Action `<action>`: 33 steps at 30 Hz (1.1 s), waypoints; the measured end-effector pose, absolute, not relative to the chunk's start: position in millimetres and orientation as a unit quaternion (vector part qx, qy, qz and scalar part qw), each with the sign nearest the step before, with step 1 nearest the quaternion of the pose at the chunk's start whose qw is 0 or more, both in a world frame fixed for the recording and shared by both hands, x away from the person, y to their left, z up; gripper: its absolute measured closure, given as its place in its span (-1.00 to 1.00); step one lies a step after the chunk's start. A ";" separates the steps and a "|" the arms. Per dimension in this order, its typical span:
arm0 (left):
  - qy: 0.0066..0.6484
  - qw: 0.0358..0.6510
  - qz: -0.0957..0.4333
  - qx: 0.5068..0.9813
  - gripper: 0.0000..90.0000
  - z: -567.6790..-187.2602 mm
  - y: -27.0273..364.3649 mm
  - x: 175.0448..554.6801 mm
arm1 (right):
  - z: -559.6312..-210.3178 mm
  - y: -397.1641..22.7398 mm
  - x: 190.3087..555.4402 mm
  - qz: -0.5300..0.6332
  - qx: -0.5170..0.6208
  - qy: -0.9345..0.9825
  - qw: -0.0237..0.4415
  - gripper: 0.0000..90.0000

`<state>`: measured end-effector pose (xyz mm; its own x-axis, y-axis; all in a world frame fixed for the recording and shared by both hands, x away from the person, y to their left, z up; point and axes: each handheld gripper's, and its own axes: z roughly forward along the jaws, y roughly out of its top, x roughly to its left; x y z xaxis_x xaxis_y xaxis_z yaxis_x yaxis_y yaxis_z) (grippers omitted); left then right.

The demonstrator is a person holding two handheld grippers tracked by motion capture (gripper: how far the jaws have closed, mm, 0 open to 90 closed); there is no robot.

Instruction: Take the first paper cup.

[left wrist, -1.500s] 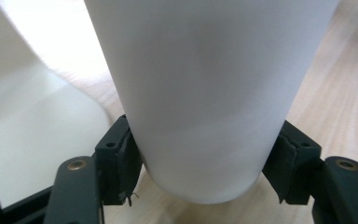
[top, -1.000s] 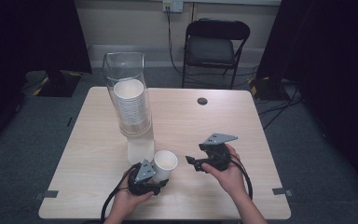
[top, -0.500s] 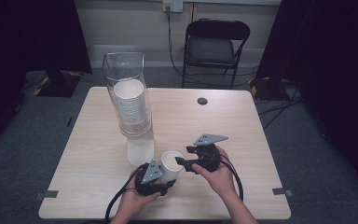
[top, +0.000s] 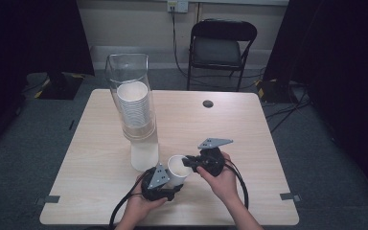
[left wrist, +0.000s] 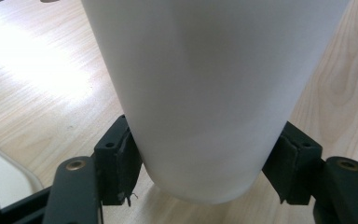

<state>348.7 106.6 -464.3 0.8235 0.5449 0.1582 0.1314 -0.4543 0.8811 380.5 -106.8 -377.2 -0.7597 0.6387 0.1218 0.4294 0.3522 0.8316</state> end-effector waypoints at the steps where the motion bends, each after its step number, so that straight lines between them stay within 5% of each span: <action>1: 0.205 0.479 0.216 0.826 -0.23 -464.1 106.6 348.8 | -377.2 -107.4 380.9 0.467 0.329 0.813 0.111 0.82; 16: 0.226 0.454 0.239 0.828 -0.49 -466.1 112.7 350.2 | -372.4 -140.2 398.8 0.487 0.394 0.773 0.101 0.89; 33: 0.274 0.437 0.213 0.830 -0.56 -463.0 137.4 355.2 | -381.1 -172.6 418.9 0.443 0.451 0.758 0.159 0.72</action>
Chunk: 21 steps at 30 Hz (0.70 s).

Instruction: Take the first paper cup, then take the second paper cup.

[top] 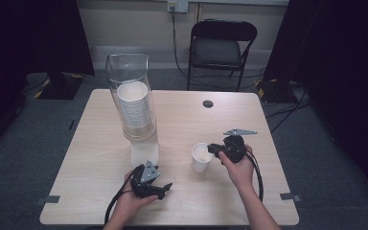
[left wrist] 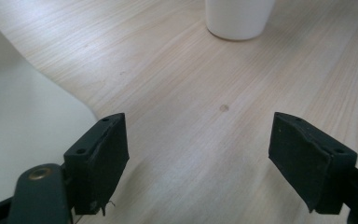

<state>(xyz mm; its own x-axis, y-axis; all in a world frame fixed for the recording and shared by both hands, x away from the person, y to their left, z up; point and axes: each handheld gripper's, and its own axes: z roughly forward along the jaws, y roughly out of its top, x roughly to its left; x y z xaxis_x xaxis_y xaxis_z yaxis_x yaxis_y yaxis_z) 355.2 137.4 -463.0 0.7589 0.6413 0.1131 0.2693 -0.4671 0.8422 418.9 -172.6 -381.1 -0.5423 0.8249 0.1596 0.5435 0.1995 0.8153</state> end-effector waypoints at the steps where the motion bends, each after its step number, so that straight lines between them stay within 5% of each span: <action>1: 0.275 0.436 0.213 0.830 -0.56 -462.6 139.2 355.2 | -381.0 -172.4 418.8 0.444 0.451 0.757 0.161 0.64; 14: 0.309 0.446 0.214 0.812 -0.56 -460.4 168.1 355.7 | -372.2 -197.3 393.3 0.481 0.441 0.733 0.191 -0.43; 21: 0.339 0.453 0.211 0.797 -0.57 -459.2 180.8 360.6 | -396.7 -232.5 377.0 0.479 0.419 0.743 0.206 -0.56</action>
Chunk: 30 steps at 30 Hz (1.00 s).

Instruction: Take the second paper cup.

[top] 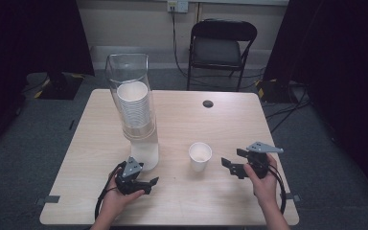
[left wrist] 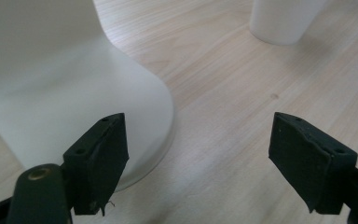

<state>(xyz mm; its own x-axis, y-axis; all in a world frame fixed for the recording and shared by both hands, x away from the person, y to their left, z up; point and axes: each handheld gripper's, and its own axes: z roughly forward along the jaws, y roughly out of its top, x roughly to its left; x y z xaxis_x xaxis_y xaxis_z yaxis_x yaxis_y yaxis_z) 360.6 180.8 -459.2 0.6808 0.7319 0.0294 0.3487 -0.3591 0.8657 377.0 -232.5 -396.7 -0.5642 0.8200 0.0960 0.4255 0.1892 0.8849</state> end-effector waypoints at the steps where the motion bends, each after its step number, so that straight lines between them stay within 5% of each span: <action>1: 0.342 0.453 0.217 0.794 -0.57 -458.5 184.2 361.8 | -400.8 -235.6 376.3 0.479 0.421 0.744 0.201 -0.57; 13: 0.382 0.467 0.242 0.760 -0.62 -447.3 199.5 372.8 | -460.4 -239.6 366.8 0.380 0.419 0.794 0.222 -0.60; 30: 0.404 0.483 0.277 0.725 -0.61 -423.5 204.1 383.6 | -462.3 -238.5 365.0 0.369 0.413 0.797 0.239 -0.61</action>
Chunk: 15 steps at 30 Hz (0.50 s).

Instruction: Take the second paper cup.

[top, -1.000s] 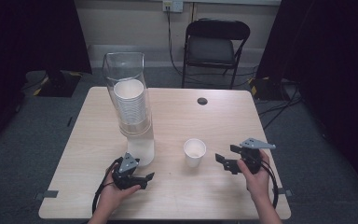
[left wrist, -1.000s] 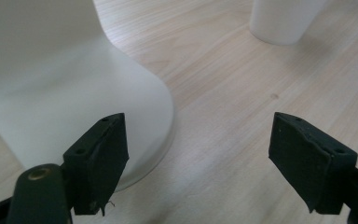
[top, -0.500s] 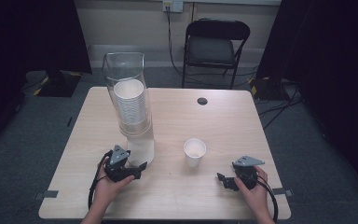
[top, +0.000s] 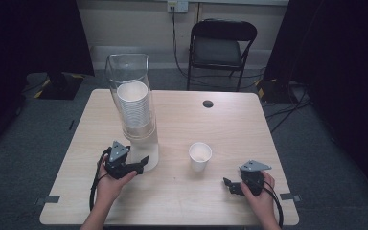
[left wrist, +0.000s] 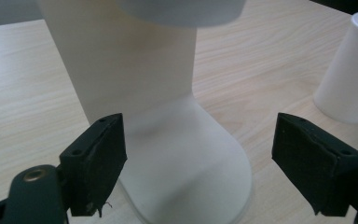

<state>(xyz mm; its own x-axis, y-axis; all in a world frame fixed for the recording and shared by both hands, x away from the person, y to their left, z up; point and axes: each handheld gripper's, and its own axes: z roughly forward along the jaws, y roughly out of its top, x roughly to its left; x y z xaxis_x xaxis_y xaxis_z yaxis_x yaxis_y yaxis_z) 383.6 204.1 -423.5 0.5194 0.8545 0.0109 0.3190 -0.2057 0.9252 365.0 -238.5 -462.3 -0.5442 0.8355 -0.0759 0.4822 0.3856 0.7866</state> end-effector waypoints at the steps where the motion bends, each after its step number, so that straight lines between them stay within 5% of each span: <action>1: 0.405 0.485 0.278 0.724 -0.61 -420.1 204.6 384.1 | -462.3 -238.5 365.0 0.370 0.413 0.797 0.239 -0.61; 15: 0.409 0.501 0.298 0.702 -0.60 -403.0 202.9 390.0 | -462.3 -238.5 365.1 0.370 0.413 0.797 0.239 -0.61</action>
